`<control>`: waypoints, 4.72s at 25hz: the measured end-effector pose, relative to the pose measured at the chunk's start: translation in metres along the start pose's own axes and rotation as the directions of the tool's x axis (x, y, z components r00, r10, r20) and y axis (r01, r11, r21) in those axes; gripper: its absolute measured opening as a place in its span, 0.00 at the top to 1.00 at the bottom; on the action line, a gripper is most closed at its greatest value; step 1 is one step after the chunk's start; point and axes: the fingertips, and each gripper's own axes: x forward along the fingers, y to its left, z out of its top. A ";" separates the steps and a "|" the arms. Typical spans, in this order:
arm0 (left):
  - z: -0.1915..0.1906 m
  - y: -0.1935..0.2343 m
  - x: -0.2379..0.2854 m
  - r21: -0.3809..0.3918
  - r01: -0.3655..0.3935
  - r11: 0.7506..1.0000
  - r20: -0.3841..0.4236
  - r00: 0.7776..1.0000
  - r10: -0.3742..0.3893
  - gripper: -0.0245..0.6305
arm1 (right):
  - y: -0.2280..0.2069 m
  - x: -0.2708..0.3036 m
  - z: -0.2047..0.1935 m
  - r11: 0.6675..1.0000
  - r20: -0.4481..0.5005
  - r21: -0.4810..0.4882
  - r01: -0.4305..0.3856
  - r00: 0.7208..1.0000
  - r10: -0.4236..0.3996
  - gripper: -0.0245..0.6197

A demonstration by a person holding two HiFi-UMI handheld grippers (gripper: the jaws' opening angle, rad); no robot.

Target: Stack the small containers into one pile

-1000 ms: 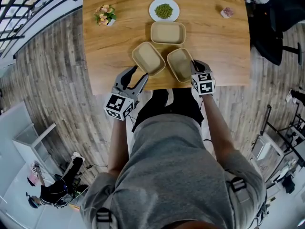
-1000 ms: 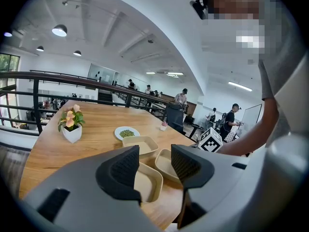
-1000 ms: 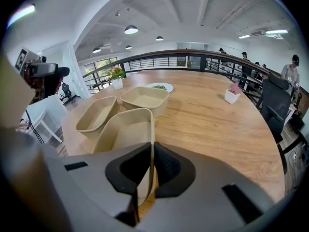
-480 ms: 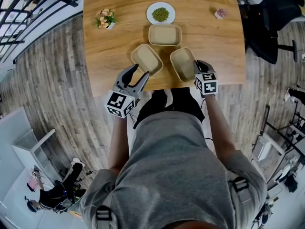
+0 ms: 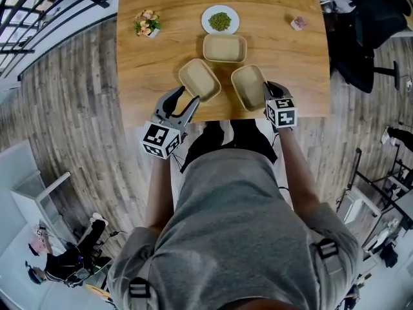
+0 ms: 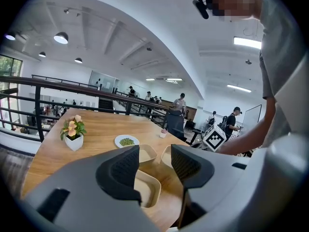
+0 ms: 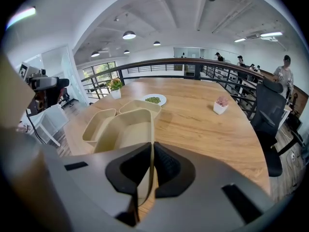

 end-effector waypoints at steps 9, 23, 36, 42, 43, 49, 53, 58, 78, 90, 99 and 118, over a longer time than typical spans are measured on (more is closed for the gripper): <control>-0.007 0.009 -0.023 -0.020 -0.070 0.997 0.019 0.997 0.071 0.63 | 0.019 0.012 0.010 0.998 0.000 -0.048 -0.052 0.999 0.052 0.94; -0.020 0.032 -0.062 -0.085 -0.190 0.978 0.036 0.980 0.194 0.63 | 0.072 0.049 0.039 0.980 -0.010 -0.122 -0.160 0.987 0.160 0.94; -0.027 0.042 -0.084 -0.100 -0.241 0.965 0.027 0.969 0.245 0.63 | 0.118 0.072 0.054 0.963 -0.015 -0.127 -0.237 0.971 0.237 0.94; -0.029 0.047 -0.091 -0.098 -0.251 0.963 0.017 0.967 0.254 0.63 | 0.135 0.083 0.056 0.960 -0.015 -0.103 -0.259 0.966 0.258 0.94; -0.029 0.048 -0.093 -0.099 -0.254 0.962 0.016 0.966 0.257 0.63 | 0.138 0.084 0.056 0.960 -0.017 -0.100 -0.260 0.965 0.260 0.94; -0.032 0.053 -0.103 -0.101 -0.268 0.958 0.005 0.963 0.270 0.63 | 0.151 0.093 0.057 0.961 -0.034 -0.072 -0.268 0.963 0.266 0.94; -0.034 0.056 -0.108 -0.101 -0.273 0.957 -0.001 0.962 0.274 0.63 | 0.160 0.100 0.060 0.962 -0.037 -0.053 -0.268 0.963 0.267 0.94; -0.036 0.058 -0.112 -0.105 -0.279 0.954 -0.005 0.960 0.280 0.63 | 0.166 0.108 0.061 0.962 -0.042 -0.031 -0.272 0.962 0.271 0.94; -0.047 0.073 -0.114 -0.126 -0.287 0.949 -0.036 0.958 0.285 0.63 | 0.167 0.133 0.047 0.965 -0.104 -0.019 -0.263 0.960 0.260 0.92; -0.044 0.072 -0.111 -0.117 -0.275 0.954 -0.025 0.961 0.274 0.63 | 0.170 0.130 0.049 0.962 -0.079 -0.062 -0.265 0.962 0.260 0.78; -0.036 0.071 -0.103 -0.112 -0.242 0.964 -0.013 0.970 0.242 0.63 | 0.154 0.119 0.055 0.973 -0.059 -0.040 -0.227 0.973 0.224 0.76; -0.010 0.059 -0.028 -0.113 -0.174 0.978 0.001 0.985 0.175 0.63 | 0.065 0.107 0.071 0.986 -0.043 -0.017 -0.163 0.986 0.162 0.78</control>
